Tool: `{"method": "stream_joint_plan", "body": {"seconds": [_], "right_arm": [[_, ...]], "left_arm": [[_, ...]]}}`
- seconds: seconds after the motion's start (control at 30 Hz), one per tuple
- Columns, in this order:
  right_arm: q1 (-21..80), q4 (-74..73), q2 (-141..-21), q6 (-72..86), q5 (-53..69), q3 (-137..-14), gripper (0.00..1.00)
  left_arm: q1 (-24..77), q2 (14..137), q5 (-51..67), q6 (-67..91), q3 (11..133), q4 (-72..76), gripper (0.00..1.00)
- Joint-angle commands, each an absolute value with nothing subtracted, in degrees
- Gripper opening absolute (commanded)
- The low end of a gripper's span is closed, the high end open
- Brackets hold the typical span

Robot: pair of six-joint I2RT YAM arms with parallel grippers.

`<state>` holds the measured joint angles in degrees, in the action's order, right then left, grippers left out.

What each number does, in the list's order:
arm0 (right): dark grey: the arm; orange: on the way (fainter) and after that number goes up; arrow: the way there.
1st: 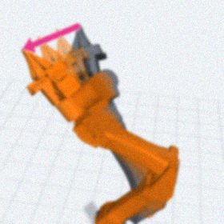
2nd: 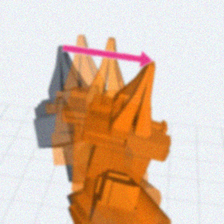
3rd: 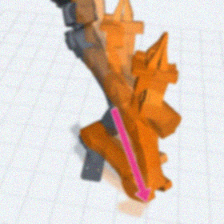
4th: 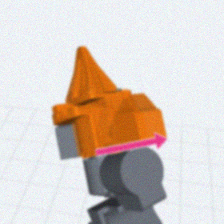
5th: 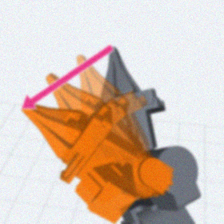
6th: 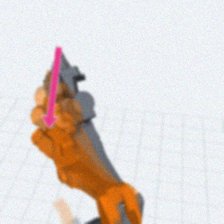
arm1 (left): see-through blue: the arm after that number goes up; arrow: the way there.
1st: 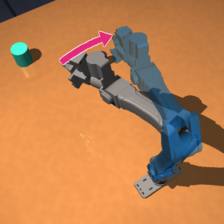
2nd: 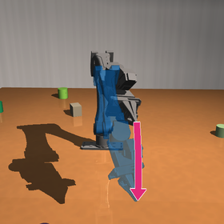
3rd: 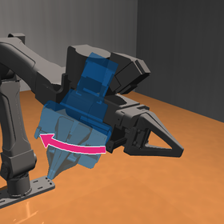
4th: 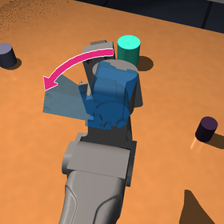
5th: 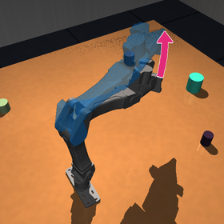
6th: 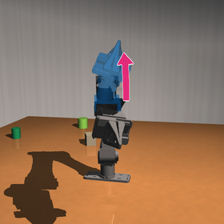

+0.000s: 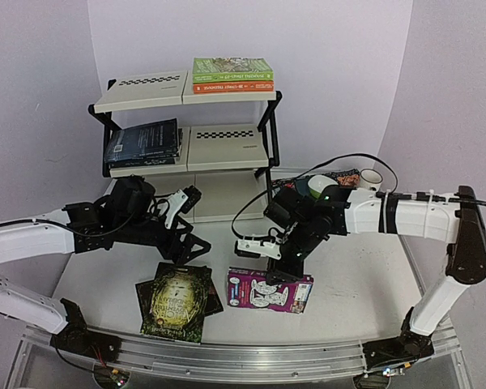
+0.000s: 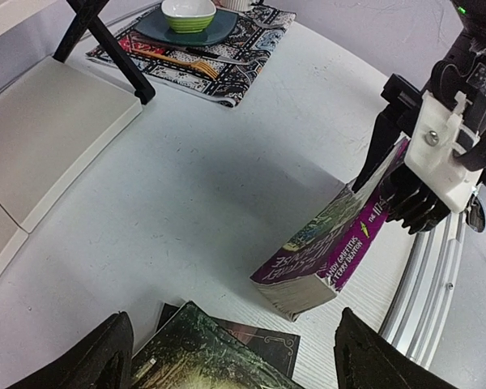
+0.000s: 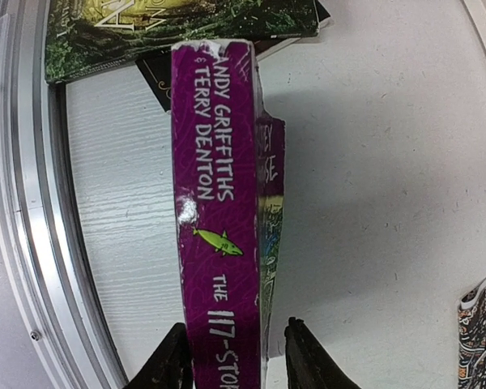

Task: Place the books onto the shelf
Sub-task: Pick up the book from the center of the board.

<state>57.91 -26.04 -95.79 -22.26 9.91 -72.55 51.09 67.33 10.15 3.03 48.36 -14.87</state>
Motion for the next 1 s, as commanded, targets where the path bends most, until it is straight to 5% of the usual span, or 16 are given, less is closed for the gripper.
{"method": "stream_joint_plan", "body": {"seconds": [0.0, 0.33, 0.73, 0.97], "right_arm": [[58.27, -30.93, -96.94, -23.41, 10.58, -75.91, 0.39], [60.16, -36.57, -101.65, -25.52, 7.04, -80.62, 0.39], [61.76, -42.04, -105.57, -26.17, 3.36, -85.45, 0.27], [62.03, -43.16, -106.48, -27.23, 2.18, -86.08, 0.36]], "left_arm": [[51.06, 65.68, 8.4, 2.99, 47.77, -13.18, 0.87], [51.06, 63.33, 3.43, 5.01, 46.04, -13.39, 0.9], [50.98, 58.81, 0.56, 4.05, 43.36, -13.96, 0.92], [50.98, 58.99, 0.79, 3.52, 43.63, -14.48, 0.92]]}}
